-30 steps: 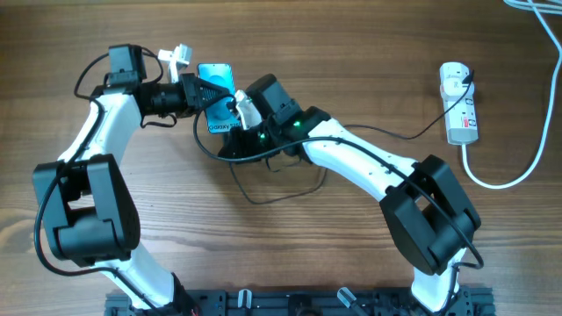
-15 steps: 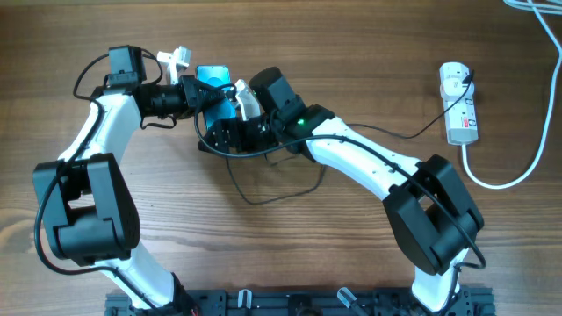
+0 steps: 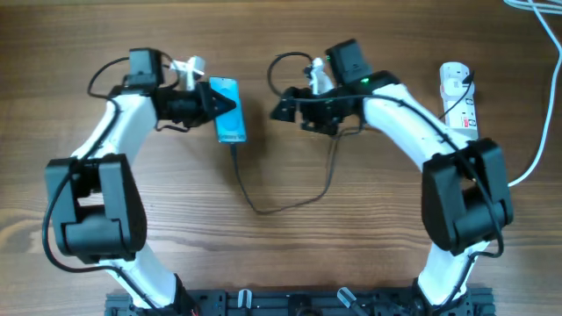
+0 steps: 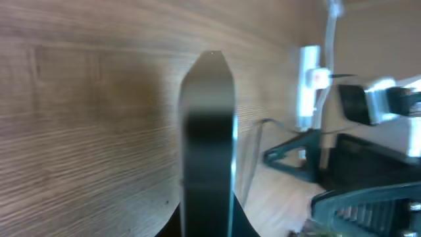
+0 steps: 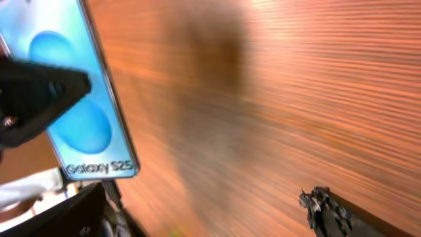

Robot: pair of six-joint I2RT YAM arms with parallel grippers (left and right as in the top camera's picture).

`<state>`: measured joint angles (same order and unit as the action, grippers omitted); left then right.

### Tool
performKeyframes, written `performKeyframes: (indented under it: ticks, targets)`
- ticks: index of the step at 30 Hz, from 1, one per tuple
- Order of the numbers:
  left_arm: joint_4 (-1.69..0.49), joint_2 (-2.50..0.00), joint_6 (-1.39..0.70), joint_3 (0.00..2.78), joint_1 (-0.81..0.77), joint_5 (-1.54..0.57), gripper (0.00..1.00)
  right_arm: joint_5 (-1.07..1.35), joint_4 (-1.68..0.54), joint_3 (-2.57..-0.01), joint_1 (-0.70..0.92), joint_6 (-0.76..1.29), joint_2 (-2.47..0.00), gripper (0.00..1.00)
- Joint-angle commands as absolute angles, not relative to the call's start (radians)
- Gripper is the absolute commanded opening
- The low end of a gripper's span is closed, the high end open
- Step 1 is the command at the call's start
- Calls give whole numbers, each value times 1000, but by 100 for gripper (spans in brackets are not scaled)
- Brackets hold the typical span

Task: Plug charger to phone and switch on socket
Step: 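Open the right gripper and pull the right arm back, then lower the phone flat onto the table with the left gripper and release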

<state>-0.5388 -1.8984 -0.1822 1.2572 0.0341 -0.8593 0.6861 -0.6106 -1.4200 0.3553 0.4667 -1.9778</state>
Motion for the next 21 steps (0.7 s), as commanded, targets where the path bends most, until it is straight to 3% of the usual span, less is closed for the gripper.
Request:
performKeyframes:
  ticks: [1,9,21]
  targets:
    - [-517,-1887,-306,1254,-85,-628,4,529,-691,-1434,287,411,-1966,100]
    - [-504,-1895,-427,1254,-263,-402,4,173,-765,-1434,262,411,-1966,100]
    - [-482,-1907,-481,1254,-389,-236,4,168,-608,-1434,262,422,-1966,100]
